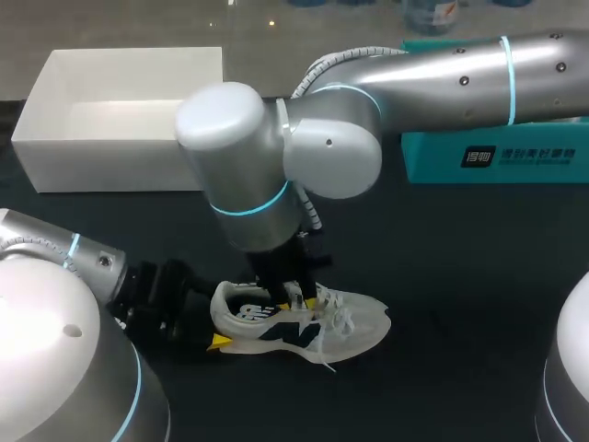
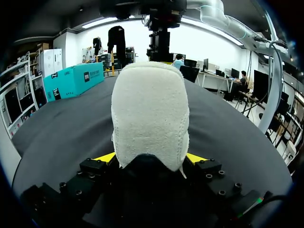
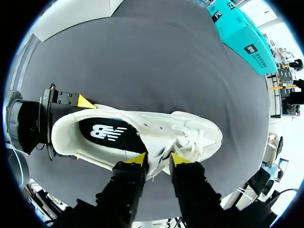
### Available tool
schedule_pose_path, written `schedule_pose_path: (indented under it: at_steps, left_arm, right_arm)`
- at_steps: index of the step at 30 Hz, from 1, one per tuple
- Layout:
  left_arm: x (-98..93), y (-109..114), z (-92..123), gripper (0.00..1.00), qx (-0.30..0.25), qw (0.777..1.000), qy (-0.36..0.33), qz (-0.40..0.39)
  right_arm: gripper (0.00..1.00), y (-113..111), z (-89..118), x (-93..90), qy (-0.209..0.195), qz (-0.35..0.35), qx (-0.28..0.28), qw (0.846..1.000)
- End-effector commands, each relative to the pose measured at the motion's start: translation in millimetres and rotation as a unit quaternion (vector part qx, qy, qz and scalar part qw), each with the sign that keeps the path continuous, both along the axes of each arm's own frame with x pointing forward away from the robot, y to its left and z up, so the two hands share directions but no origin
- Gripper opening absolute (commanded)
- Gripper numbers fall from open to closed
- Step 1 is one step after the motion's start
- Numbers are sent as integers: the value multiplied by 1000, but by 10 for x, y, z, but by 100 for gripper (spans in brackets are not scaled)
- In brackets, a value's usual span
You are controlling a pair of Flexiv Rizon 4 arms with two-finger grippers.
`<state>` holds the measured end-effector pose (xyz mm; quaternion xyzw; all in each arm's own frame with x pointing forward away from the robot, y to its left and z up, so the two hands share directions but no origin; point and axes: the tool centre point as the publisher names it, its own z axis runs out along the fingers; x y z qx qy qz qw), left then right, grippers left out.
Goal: Take the shoe out of the shoebox, open the shoe tongue, remove and reinsert the insole, then place the shoe into the shoebox
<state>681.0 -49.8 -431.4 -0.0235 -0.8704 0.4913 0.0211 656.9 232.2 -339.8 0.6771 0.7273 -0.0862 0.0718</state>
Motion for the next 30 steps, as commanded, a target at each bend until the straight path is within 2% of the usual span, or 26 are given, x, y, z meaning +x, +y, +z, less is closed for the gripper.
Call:
schedule_pose_path:
  at_steps: [1,6,10,11,12,14,15,16,19,21,23,25,30]
  left_arm:
    - [42,-25,-184,0,2,1000,1,-1]
    - [42,-25,-184,0,2,1000,1,-1]
    - [42,-25,-184,0,2,1000,1,-1]
    - [42,-25,-184,0,2,1000,1,-1]
    - [42,-25,-184,0,2,1000,1,-1]
    - [42,-25,-184,0,2,1000,1,-1]
    - [42,-25,-184,0,2,1000,1,-1]
    - [42,-25,-184,0,2,1000,1,-1]
    - [42,-25,-184,0,2,1000,1,-1]
    - [42,-25,-184,0,2,1000,1,-1]
    - [42,-25,-184,0,2,1000,1,-1]
    - [42,-25,-184,0,2,1000,1,-1]
    - [42,-25,-184,0,2,1000,1,-1]
  right_arm:
    - [0,-147,181,-82,-76,-166,3,983]
    - [0,-285,238,-116,-81,-180,1,980]
    - [0,-277,237,-83,-79,-177,3,981]
    - [4,-257,235,-70,-79,-175,3,981]
    - [19,-232,228,-52,-79,-172,4,982]
    - [26,-183,205,-12,-78,-165,8,983]
    - [37,-155,190,12,-78,-162,10,984]
    - [42,-127,177,38,-77,-158,12,984]
    - [49,-59,162,112,-78,-151,18,985]
    - [49,-21,169,152,-80,-148,19,986]
    - [58,9,169,186,-82,-144,21,986]
    - [55,23,150,209,-83,-142,22,986]
    - [56,24,94,215,-78,-144,24,986]
